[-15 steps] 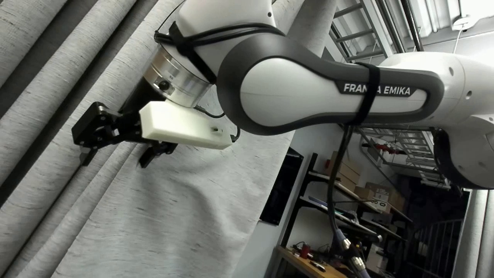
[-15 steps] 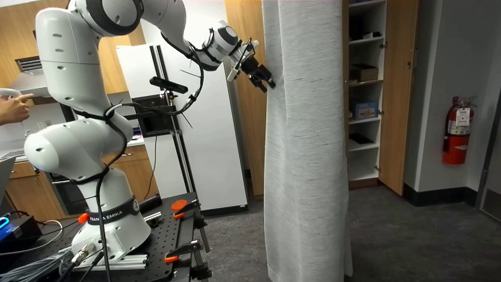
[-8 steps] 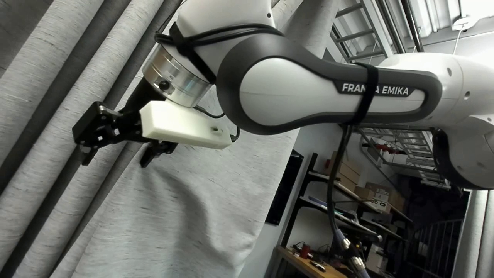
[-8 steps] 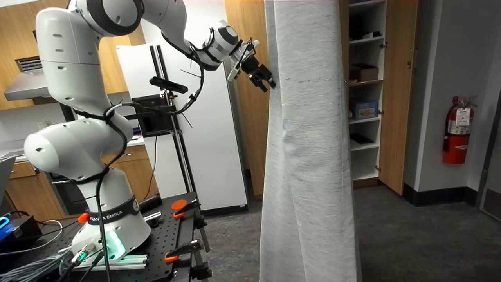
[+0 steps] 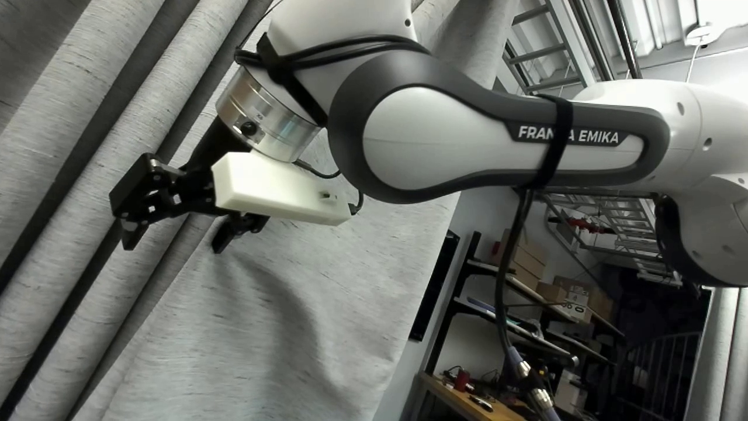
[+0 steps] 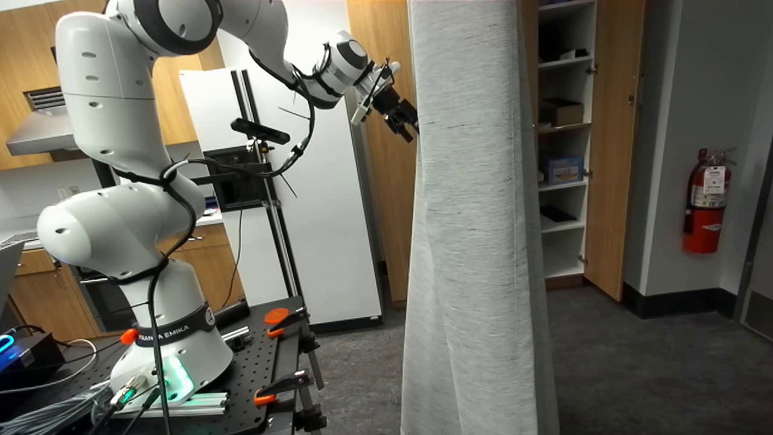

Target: Pull the curtain to the left

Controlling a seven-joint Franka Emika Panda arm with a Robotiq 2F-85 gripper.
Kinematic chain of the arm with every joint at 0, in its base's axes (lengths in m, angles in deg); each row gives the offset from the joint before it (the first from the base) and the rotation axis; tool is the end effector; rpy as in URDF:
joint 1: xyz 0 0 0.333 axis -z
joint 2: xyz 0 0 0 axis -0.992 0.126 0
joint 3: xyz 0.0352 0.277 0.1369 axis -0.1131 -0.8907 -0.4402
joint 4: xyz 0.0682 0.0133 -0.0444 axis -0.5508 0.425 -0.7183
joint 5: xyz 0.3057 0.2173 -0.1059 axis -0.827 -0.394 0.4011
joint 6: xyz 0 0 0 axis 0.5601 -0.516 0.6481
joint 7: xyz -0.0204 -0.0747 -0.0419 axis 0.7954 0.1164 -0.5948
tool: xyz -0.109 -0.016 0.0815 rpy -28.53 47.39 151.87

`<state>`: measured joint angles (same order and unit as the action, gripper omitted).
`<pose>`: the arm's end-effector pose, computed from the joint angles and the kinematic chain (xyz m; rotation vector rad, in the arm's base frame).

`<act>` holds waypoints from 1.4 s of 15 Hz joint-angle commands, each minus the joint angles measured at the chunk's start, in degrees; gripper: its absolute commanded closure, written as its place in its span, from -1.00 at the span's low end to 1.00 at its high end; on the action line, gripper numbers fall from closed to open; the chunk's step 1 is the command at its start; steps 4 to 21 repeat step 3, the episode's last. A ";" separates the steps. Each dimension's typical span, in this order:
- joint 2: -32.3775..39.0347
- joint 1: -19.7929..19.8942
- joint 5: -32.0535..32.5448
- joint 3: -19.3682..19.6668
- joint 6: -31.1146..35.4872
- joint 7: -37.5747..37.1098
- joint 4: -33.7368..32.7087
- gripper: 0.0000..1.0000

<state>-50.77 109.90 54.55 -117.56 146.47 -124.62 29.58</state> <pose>0.5499 0.3169 0.4834 2.8156 0.2722 0.8643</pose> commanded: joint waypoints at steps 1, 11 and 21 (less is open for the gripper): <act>-4.18 -9.12 -5.47 11.45 2.95 2.63 0.35 -1.00; -4.18 -9.13 -5.47 11.45 2.95 2.63 0.33 -1.00; -4.18 -9.13 -5.47 11.45 2.95 2.63 0.33 -1.00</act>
